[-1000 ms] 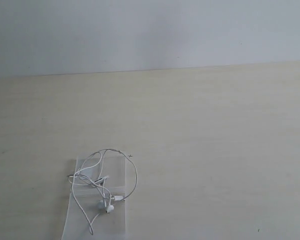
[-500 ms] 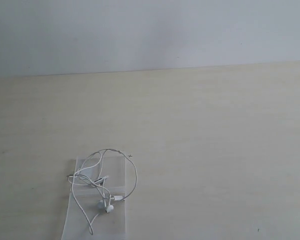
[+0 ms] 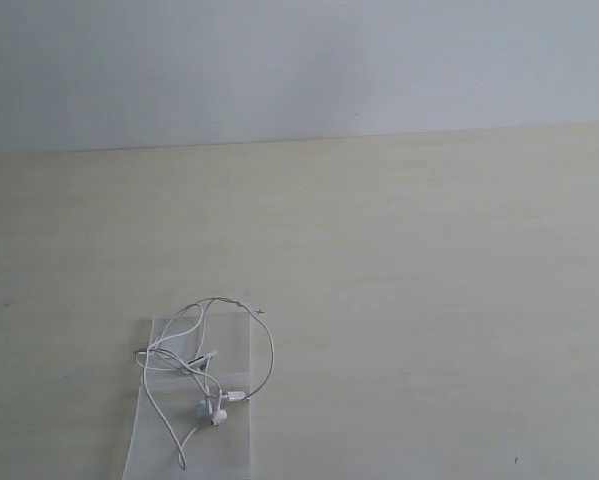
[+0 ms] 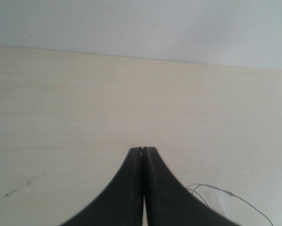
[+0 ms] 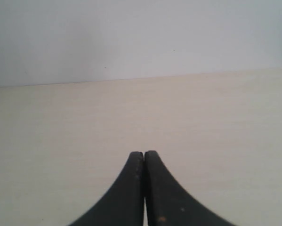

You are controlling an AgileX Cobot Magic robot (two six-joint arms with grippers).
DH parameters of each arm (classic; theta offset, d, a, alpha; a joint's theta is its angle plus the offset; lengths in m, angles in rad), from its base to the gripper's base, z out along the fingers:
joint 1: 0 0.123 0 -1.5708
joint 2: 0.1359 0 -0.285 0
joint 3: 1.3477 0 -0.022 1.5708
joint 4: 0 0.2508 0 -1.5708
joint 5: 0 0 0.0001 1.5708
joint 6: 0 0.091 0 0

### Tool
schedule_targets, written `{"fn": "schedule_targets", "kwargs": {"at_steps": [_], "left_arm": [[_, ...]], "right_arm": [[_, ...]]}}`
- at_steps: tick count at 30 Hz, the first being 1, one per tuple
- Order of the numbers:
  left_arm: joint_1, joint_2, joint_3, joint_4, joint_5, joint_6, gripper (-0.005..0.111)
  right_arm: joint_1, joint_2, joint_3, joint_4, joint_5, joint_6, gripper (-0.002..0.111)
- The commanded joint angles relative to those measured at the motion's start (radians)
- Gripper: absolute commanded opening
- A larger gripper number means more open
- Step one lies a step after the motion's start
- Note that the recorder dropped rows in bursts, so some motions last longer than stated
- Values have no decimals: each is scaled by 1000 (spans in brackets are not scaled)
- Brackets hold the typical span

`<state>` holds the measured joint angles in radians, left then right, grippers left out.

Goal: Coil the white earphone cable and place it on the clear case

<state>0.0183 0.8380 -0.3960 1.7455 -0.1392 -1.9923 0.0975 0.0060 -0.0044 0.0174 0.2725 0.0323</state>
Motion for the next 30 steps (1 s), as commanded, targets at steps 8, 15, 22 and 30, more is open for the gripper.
{"fn": "schedule_targets", "kwargs": {"at_steps": [8, 15, 22, 30], "left_arm": [[1, 3, 1, -1, 3, 0, 0], [1, -2, 1, -1, 3, 0, 0], [1, -208, 3, -1, -2, 0, 0], [1, -633, 61, -1, -151, -5, 0]], "right_arm": [[-6, -6, 4, 8, 2, -3, 0], [-6, -6, 4, 11, 2, -5, 0], [-6, -6, 4, 11, 2, -5, 0], [-6, -6, 4, 11, 2, -5, 0]]}}
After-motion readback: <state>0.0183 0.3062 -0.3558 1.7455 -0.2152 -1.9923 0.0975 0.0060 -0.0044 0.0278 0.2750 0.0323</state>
